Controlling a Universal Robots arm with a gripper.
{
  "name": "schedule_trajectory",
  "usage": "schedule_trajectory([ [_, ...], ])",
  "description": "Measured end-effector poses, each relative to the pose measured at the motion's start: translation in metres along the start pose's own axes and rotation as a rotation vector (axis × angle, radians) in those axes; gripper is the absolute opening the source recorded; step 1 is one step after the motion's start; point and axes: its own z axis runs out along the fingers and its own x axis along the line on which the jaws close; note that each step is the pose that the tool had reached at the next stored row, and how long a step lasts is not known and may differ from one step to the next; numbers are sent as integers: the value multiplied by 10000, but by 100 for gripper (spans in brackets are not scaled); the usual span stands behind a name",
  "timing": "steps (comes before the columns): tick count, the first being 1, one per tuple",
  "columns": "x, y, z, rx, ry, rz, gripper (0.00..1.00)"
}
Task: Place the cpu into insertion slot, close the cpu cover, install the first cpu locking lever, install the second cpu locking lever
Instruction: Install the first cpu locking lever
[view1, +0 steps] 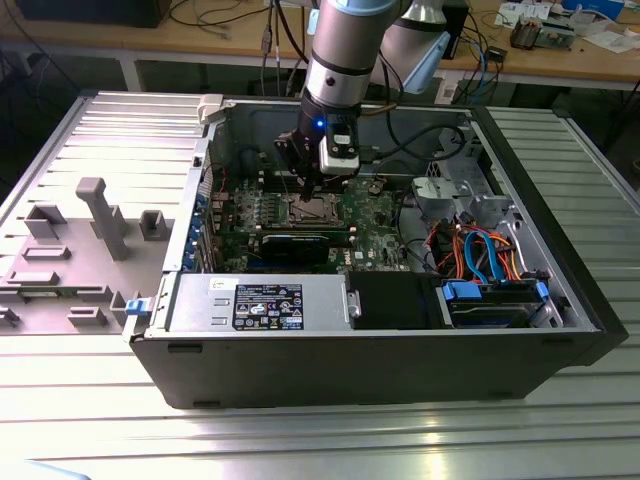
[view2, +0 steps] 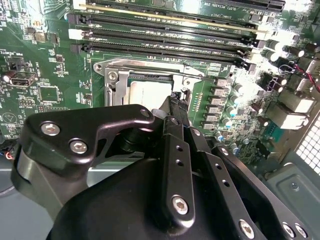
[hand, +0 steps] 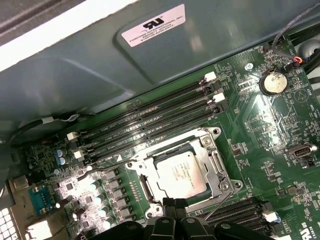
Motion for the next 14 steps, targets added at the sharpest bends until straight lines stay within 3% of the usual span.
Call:
schedule_trajectory([
  [9, 0, 0, 0, -44, 20, -236, 11],
  [14, 0, 0, 0, -111, 50, -451, 11],
])
